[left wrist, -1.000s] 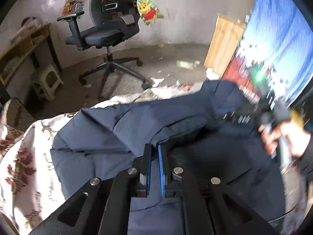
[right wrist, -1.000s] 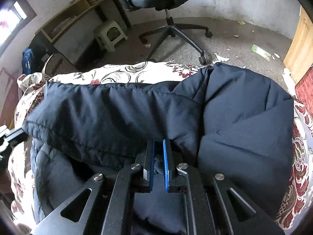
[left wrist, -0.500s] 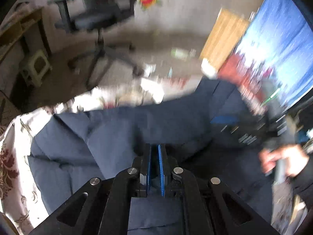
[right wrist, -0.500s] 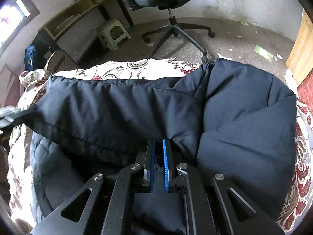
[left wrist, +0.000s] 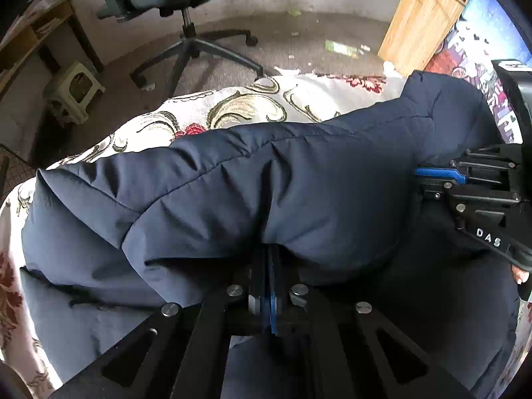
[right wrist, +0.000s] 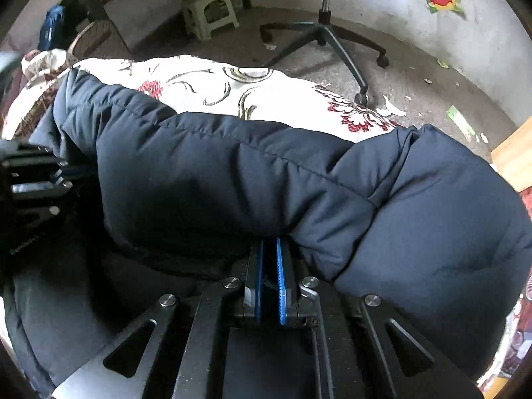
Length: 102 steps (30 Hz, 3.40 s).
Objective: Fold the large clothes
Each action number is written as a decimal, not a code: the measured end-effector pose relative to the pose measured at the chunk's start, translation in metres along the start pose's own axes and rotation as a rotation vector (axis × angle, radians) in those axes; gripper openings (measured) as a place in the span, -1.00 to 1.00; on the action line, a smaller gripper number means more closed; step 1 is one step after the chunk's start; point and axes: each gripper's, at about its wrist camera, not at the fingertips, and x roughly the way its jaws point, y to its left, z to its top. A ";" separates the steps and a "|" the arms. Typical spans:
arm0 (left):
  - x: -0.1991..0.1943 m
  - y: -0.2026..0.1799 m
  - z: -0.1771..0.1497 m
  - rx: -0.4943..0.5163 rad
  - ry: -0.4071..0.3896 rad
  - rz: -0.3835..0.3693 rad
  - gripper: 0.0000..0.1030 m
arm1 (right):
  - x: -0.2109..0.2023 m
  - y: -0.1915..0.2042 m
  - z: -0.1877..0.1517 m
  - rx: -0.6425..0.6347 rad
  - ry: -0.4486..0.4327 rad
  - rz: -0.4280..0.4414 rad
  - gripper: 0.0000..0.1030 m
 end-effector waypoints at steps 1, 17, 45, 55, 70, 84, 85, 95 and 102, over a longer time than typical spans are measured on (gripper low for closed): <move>-0.001 0.001 -0.002 -0.005 -0.012 -0.007 -0.93 | -0.001 -0.004 -0.003 0.024 -0.025 0.018 -0.89; -0.032 0.018 -0.035 -0.033 -0.209 -0.095 -0.93 | -0.055 0.023 -0.033 -0.018 -0.259 0.112 -0.39; -0.082 0.018 -0.075 -0.203 -0.354 -0.049 0.15 | -0.092 0.031 -0.065 0.081 -0.299 -0.047 0.16; -0.153 0.024 -0.119 -0.321 -0.491 0.061 0.99 | -0.166 0.048 -0.099 0.266 -0.503 -0.098 0.96; -0.269 0.003 -0.216 -0.204 -0.680 0.220 1.00 | -0.248 0.133 -0.193 0.224 -0.642 -0.124 0.97; -0.311 -0.018 -0.312 -0.202 -0.664 0.290 1.00 | -0.303 0.171 -0.299 0.200 -0.662 -0.125 0.97; -0.310 -0.019 -0.318 -0.204 -0.665 0.288 1.00 | -0.303 0.172 -0.305 0.190 -0.663 -0.127 0.97; -0.287 -0.022 -0.373 -0.309 -0.612 0.199 1.00 | -0.281 0.169 -0.369 0.098 -0.662 -0.135 0.97; -0.278 -0.025 -0.419 -0.273 -0.605 0.230 1.00 | -0.261 0.163 -0.409 0.047 -0.608 -0.148 0.97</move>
